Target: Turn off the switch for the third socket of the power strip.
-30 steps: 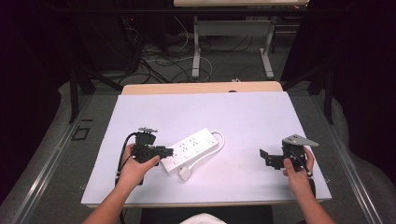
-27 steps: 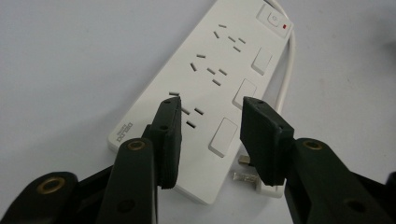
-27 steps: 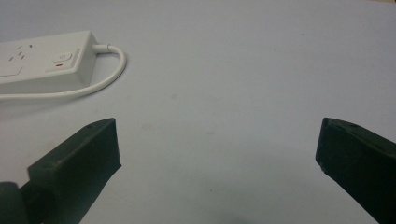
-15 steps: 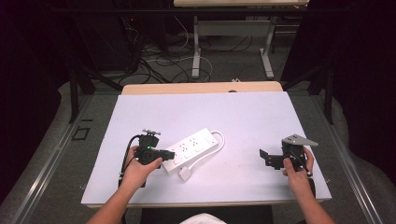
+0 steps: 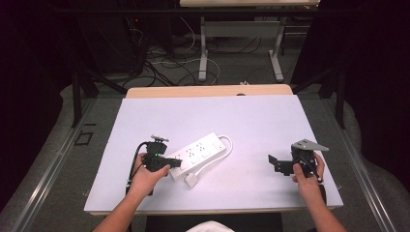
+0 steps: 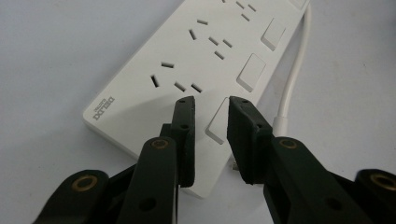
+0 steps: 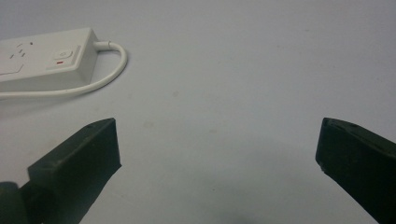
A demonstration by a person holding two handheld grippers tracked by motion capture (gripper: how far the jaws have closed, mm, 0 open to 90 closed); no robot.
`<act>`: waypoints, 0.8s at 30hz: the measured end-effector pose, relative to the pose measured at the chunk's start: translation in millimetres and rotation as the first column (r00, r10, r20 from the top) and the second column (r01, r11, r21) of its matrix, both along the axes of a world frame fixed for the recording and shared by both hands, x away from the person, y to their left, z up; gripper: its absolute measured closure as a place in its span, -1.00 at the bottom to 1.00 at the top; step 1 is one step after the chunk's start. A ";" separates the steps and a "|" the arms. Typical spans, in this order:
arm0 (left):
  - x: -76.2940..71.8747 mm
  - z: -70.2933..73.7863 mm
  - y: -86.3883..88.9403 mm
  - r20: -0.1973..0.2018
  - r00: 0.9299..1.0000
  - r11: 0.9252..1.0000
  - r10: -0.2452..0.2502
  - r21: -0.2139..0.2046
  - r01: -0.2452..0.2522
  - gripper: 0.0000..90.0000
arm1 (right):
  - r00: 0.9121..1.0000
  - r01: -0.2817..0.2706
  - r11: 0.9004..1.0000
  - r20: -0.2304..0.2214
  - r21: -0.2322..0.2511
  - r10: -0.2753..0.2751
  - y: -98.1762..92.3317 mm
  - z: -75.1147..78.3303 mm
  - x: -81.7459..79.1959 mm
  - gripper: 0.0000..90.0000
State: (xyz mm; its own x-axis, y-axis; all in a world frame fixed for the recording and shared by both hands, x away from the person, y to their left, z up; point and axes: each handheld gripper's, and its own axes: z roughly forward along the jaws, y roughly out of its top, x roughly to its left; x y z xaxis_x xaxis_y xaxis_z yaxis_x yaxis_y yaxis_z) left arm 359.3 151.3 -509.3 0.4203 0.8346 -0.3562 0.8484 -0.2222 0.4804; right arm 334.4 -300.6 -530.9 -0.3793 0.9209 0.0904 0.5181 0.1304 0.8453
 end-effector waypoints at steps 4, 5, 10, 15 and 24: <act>1.2 -1.7 -0.1 -0.007 1.000 1.000 -0.013 0.006 0.013 0.69 | 1.000 0.003 1.000 0.001 0.000 -0.003 -0.3 -0.1 -0.1 -1.00; 1.0 -2.5 -1.1 -0.005 1.000 1.000 -0.005 0.006 0.005 0.70 | 1.000 -0.005 1.000 0.005 0.002 0.005 -0.9 -0.6 0.4 -1.00; 2.1 -4.7 -1.7 -0.013 1.000 1.000 -0.022 0.014 0.022 0.75 | 1.000 -0.002 1.000 0.004 0.007 0.002 -0.5 -0.7 0.5 -1.00; 2.7 -6.5 -2.7 -0.012 1.000 1.000 -0.012 0.018 0.012 0.81 | 1.000 -0.003 1.000 0.002 0.008 0.003 -0.5 -0.9 0.6 -1.00; 4.6 -7.4 -6.0 -0.020 0.999 0.999 -0.033 0.025 0.034 0.87 | 1.000 -0.003 1.000 0.001 0.009 0.003 -0.3 -0.8 0.4 -1.00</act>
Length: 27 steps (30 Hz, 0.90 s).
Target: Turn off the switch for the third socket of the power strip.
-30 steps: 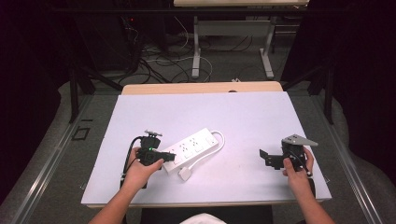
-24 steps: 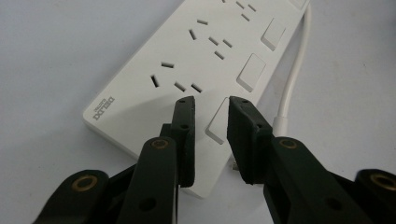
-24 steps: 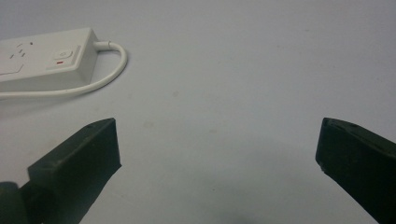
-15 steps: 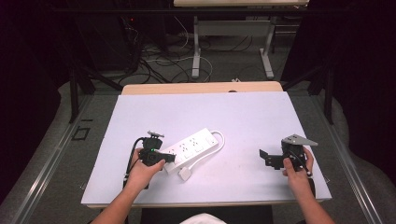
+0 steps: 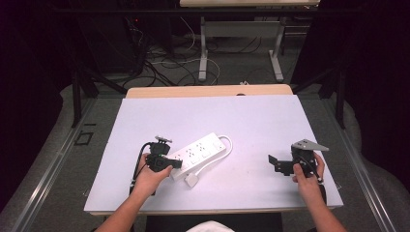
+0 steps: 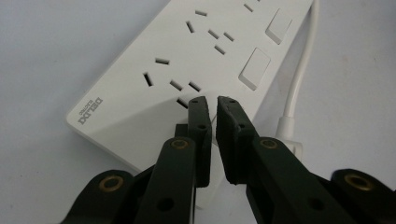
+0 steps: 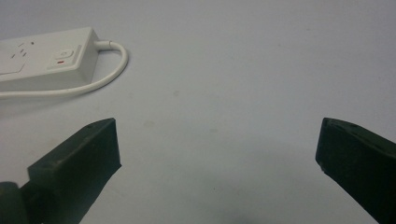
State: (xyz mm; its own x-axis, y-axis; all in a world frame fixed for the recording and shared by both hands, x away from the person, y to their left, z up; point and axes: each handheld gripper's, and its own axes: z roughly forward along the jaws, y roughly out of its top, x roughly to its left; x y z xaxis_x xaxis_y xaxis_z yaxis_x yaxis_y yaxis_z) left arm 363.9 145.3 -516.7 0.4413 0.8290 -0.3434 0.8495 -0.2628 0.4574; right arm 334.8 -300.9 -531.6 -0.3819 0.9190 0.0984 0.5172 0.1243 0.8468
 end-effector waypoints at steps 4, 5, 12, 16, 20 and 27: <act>-0.1 -2.3 -1.5 0.005 1.000 1.000 0.002 -0.004 -0.002 0.91 | 1.000 -0.003 1.000 0.002 -0.003 0.003 -0.7 -0.2 0.3 -1.00; -0.3 -2.1 -2.0 0.007 1.000 1.000 0.001 -0.002 -0.001 0.91 | 1.000 -0.003 1.000 0.002 -0.001 0.003 -0.6 -0.2 0.2 -1.00; -1.5 -1.2 -1.9 0.015 1.000 1.000 -0.008 0.012 0.008 0.96 | 1.000 -0.004 1.000 0.002 0.000 0.004 -0.1 0.0 0.0 -1.00; -1.9 -2.0 -2.8 0.026 1.000 1.000 -0.004 0.010 0.004 0.96 | 1.000 -0.003 1.000 0.003 0.000 0.003 0.1 0.2 0.0 -1.00; -2.4 -1.2 -2.3 0.026 0.999 1.000 -0.021 0.022 0.021 0.97 | 1.000 -0.005 1.000 0.000 0.000 0.005 0.1 0.0 0.0 -1.00; -3.7 -3.3 -3.0 0.027 1.000 0.999 -0.015 0.028 0.014 1.00 | 1.000 -0.004 1.000 0.003 0.001 0.004 0.0 0.1 0.1 -1.00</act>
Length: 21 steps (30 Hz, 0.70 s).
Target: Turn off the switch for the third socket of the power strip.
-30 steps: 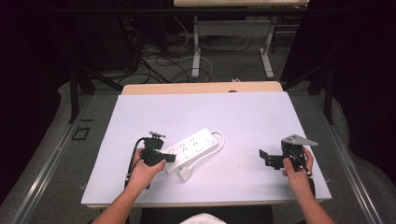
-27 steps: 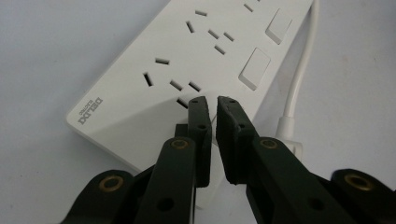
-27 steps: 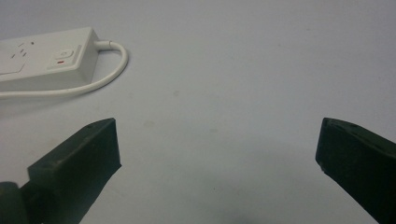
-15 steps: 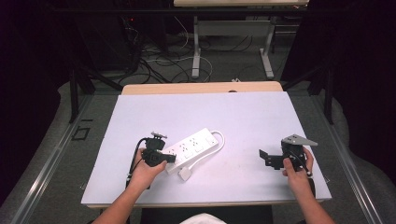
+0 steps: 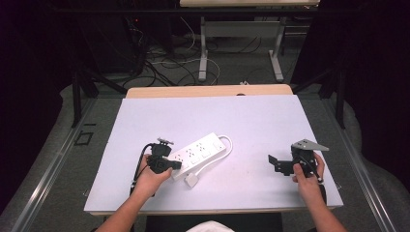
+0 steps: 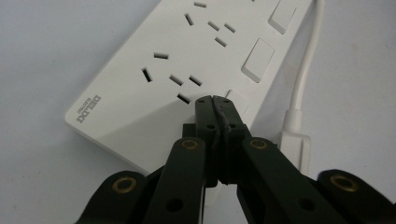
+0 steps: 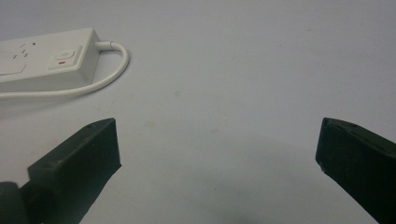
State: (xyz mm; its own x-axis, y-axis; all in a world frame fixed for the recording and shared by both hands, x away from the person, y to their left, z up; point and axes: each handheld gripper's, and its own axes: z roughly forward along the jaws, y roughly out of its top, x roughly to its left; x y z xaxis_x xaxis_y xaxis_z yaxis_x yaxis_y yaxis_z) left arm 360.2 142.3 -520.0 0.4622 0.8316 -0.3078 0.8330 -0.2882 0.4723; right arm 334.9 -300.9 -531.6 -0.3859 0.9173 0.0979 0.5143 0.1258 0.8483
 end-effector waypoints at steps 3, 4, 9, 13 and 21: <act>0.1 -0.2 -0.1 0.001 1.000 1.000 0.001 -0.003 -0.001 1.00 | 1.000 -0.001 1.000 0.000 -0.001 0.001 0.0 0.1 -0.1 -1.00; 0.2 -0.2 0.0 0.001 1.000 1.000 0.001 -0.004 -0.001 1.00 | 1.000 0.000 1.000 0.000 0.000 0.000 0.1 0.1 -0.1 -1.00; 0.1 -0.2 -0.3 0.002 1.000 1.000 0.005 -0.005 -0.005 1.00 | 1.000 0.002 1.000 -0.005 0.005 -0.002 -0.1 -0.2 0.2 -1.00; 1.4 1.2 0.3 -0.004 1.000 1.000 -0.009 0.008 0.009 1.00 | 1.000 0.007 1.000 -0.009 0.002 -0.007 0.1 -0.4 0.6 -1.00; 4.4 9.9 -2.1 0.019 1.000 1.000 -0.008 0.012 0.007 0.95 | 1.000 -0.007 1.000 -0.007 0.004 0.007 1.7 -0.5 3.1 -1.00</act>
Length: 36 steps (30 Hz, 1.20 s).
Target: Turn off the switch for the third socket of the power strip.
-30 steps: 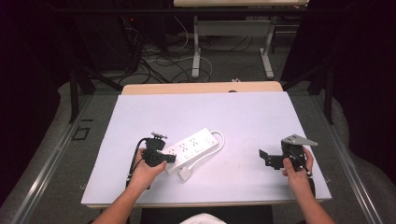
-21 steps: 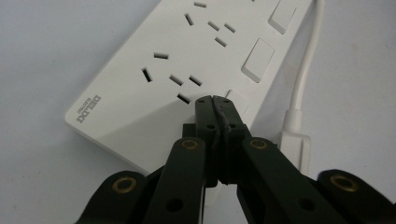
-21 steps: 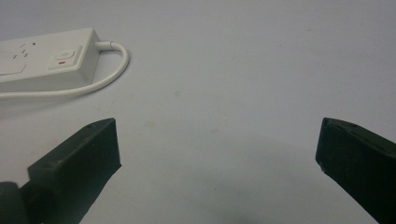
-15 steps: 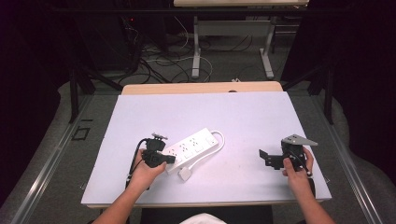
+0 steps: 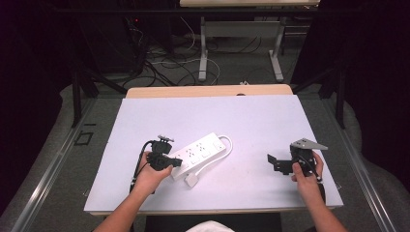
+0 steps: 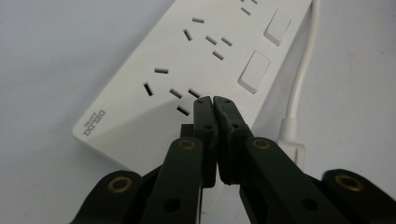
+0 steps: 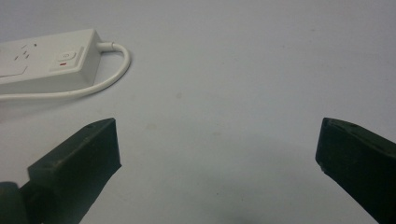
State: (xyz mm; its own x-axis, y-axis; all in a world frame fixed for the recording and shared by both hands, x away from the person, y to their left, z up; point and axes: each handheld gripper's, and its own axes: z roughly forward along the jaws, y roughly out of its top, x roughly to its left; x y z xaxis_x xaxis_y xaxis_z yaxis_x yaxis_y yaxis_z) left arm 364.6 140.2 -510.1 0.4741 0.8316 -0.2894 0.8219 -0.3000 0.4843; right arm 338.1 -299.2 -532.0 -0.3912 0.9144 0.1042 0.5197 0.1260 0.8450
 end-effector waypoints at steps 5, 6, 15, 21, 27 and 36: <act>0.9 3.4 -0.7 0.012 1.000 1.000 0.002 -0.010 -0.001 0.84 | 1.000 0.002 1.000 -0.001 0.007 -0.002 -0.4 0.0 -0.2 -1.00; 1.1 4.5 -0.5 0.009 1.000 1.000 -0.004 -0.008 0.004 0.81 | 1.000 0.001 1.000 0.001 0.005 -0.001 -1.1 -0.1 0.0 -1.00; 2.8 14.2 0.2 0.022 1.000 1.000 -0.001 -0.010 0.001 0.74 | 1.000 0.004 1.000 -0.004 0.008 -0.004 0.1 -0.2 -0.2 -1.00; 5.6 20.6 4.3 0.042 0.999 1.000 0.006 -0.019 -0.005 0.64 | 1.000 0.003 1.000 0.000 0.008 -0.003 -0.7 -0.4 0.2 -1.00; 7.7 26.0 6.4 0.058 0.998 0.999 0.019 -0.036 -0.017 0.53 | 1.000 0.002 1.000 0.000 0.008 -0.002 -0.7 -0.3 0.1 -1.00; 10.8 29.7 12.5 0.089 0.996 0.999 0.024 -0.041 -0.020 0.36 | 1.000 0.001 1.000 0.000 0.008 -0.001 -0.7 -0.3 0.1 -1.00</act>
